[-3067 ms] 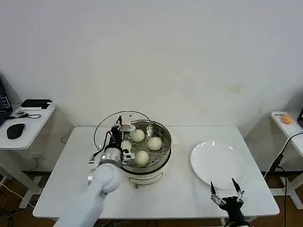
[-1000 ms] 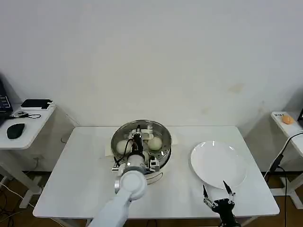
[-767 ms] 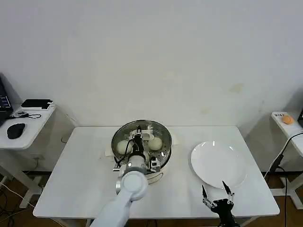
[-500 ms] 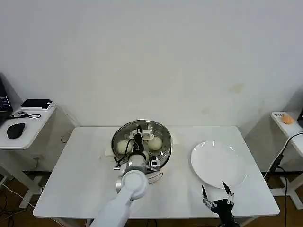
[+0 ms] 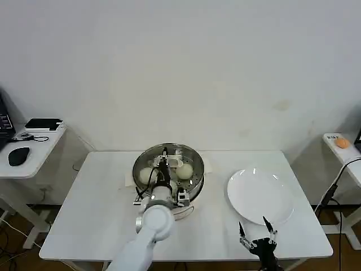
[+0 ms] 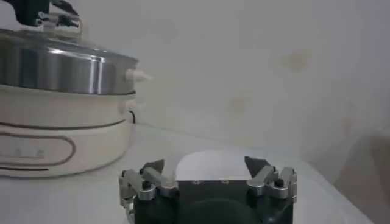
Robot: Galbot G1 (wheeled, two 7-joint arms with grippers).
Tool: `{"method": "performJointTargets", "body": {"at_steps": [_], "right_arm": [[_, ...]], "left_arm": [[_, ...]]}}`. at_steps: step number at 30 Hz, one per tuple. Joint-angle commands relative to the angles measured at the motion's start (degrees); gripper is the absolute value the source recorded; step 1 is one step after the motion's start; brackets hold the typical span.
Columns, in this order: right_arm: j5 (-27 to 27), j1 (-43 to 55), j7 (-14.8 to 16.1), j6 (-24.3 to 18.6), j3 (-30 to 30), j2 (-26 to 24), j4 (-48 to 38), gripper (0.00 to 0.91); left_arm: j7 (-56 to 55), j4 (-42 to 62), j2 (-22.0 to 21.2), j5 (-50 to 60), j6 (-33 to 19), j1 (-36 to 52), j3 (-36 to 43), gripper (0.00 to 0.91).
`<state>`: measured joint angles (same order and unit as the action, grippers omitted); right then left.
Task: Take steamed baozi put them in steamer then cover it.
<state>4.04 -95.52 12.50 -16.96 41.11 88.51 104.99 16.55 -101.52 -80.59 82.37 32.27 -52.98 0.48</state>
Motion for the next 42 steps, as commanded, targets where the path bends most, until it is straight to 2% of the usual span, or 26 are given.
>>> {"method": "performJointTargets", "body": {"at_steps": [1, 10, 14, 17, 21, 23, 24, 26, 27, 29, 31, 34, 38, 42], "right_arm": [[0.07, -0.05, -0.01, -0.05, -0.18, 0.05, 0.11, 0.907], [0.14, -0.05, -0.09, -0.24, -0.26, 0.0, -0.5, 0.907], [-0.19, -0.18, -0.14, -0.15, -0.34, -0.21, -0.73, 0.907], [-0.44, -0.26, -0.42, 0.24, -0.4, -0.64, -0.93, 0.907], [-1.39, -0.49, -0.79, 0.73, -0.77, -1.56, -0.95, 0.907], [-2.29, -0.66, -0.84, 0.69, -1.17, -2.46, -0.61, 0.907], [-2.41, -0.56, -0.88, 0.89, -1.42, -2.35, -0.42, 0.907], [-2.59, -0.48, -0.93, 1.34, -1.88, -2.36, -0.16, 0.907], [-2.89, -0.46, -0.93, 1.6, -2.15, -2.43, -0.23, 0.907], [-2.7, -0.41, -0.91, 1.79, -2.63, -2.46, -0.44, 0.907], [-2.77, -0.47, -0.91, 1.85, -3.18, -2.49, -0.7, 0.907], [-3.03, -0.7, -0.93, 1.48, -3.76, -2.53, -0.44, 0.907], [-4.94, -1.28, -0.9, 2.16, -3.86, -2.98, 0.95, 0.907], [-6.79, -2.51, -0.34, 4.94, -3.88, -3.72, 3.37, 0.907]], "left_arm": [[-0.36, -5.56, 1.53, -0.93, -0.13, -3.27, -0.18, 0.907], [-1.27, -15.81, 5.54, -3.27, -0.24, -10.22, 0.31, 0.907], [-4.11, -21.77, 8.82, -7.71, -1.05, -14.27, -0.53, 0.907], [-8.07, -24.47, 9.19, -11.64, -2.04, -16.93, -3.1, 0.907], [-19.67, -27.0, 8.63, -27.32, -7.03, -22.4, -10.64, 0.907], [-28.59, -25.09, 8.75, -47.9, -15.16, -25.91, -17.29, 0.907], [-29.77, -22.3, 8.99, -61.55, -21.74, -27.64, -23.0, 0.907], [-30.02, -17.27, 8.5, -77.29, -31.08, -29.6, -29.44, 0.907], [-30.06, -16.16, 8.01, -86.58, -33.36, -30.51, -34.01, 0.907], [-32.45, -11.58, 8.9, -99.09, -35.73, -31.27, -37.05, 0.907], [-33.1, -8.66, 9.18, -105.63, -35.85, -31.89, -40.0, 0.907], [-30.77, -5.16, 9.29, -105.21, -38.14, -33.26, -42.64, 0.907], [-26.05, -7.4, 10.22, -104.96, -34.93, -38.55, -41.06, 0.907], [-23.93, -8.34, 9.42, -100.44, -35.76, -41.27, -39.07, 0.907]]}}
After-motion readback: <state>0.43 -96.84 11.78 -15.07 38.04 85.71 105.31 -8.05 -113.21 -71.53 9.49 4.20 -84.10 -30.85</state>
